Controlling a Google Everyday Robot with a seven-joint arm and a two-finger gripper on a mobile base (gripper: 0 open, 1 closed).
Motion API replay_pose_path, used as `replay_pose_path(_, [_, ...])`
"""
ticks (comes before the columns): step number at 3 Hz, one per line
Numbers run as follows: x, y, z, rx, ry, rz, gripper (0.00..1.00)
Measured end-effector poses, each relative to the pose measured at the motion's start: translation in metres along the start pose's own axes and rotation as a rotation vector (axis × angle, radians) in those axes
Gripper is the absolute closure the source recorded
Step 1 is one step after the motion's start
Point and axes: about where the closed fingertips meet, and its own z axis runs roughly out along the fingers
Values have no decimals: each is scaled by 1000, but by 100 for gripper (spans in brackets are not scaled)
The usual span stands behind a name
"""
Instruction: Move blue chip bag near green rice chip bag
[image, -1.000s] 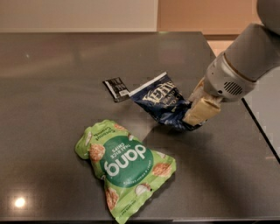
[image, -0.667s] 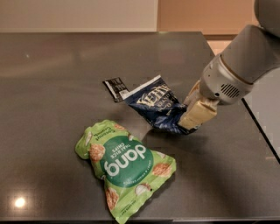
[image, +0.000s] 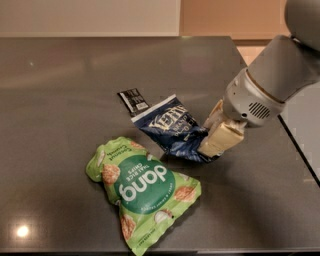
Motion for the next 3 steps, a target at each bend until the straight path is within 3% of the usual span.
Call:
replay_pose_path(1, [-1,0,1,1,0,-2,12])
replay_pose_path(2, [-2,0,1,2,0,-4,0])
replay_pose_path(3, [-2,0,1,2,0,-4,0])
